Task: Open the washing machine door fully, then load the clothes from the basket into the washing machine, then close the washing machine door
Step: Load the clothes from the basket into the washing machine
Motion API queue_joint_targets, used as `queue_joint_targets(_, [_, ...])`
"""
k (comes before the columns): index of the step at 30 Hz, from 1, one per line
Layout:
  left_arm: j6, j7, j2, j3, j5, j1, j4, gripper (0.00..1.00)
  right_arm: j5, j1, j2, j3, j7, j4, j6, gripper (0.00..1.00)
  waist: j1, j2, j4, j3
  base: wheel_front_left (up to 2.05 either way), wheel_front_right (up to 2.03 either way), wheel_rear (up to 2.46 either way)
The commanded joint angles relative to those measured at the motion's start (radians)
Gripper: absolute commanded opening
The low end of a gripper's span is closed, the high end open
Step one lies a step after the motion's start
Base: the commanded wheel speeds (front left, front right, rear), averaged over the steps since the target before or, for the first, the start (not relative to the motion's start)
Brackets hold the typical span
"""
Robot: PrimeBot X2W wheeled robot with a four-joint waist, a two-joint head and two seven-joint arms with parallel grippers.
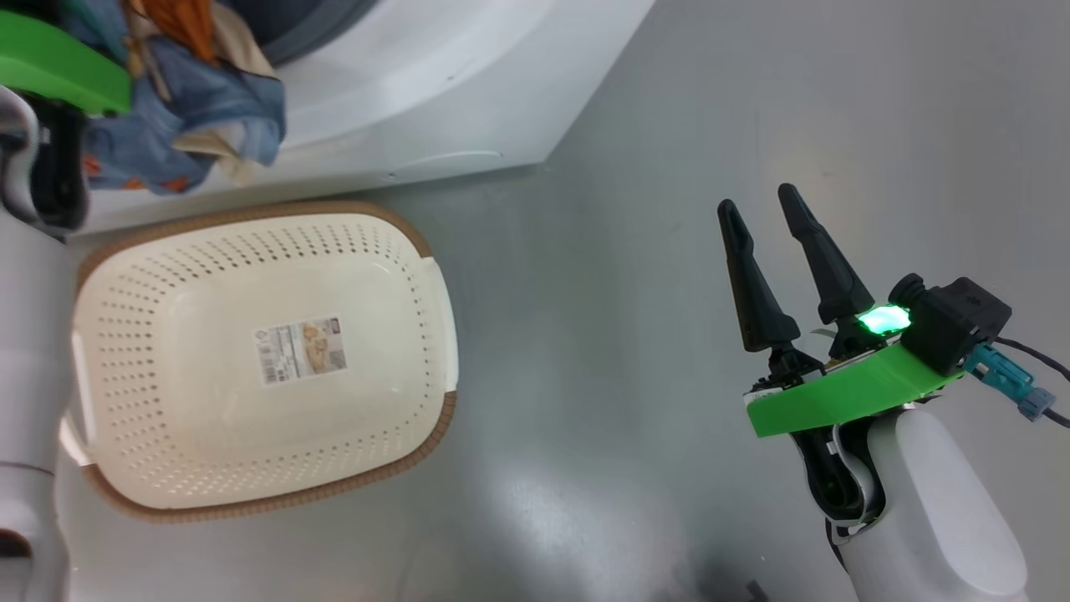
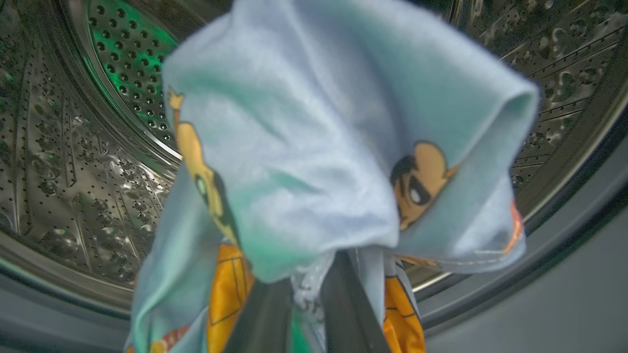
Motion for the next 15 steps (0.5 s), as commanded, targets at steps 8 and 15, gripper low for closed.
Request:
queue_joint_targets(8, [-0.003,-0.007,0.084,0.016,0.042,-0.102,0.052,0.00,-0.012,0.001,0.024,0.036,-0.005,-0.030,0.006,1.00,0.0000,0.0000,-0.080,0.091,0.00,0.00,0.00])
queue_joint_targets(15, [-0.003,-0.008,0.112,0.023,0.095,-0.202,0.027,0.00,-0.015,0.006,0.035,0.037,-0.005,-0.039,0.006,1.00,0.0000,0.0000,-0.120,0.114,0.00,0.00,0.00])
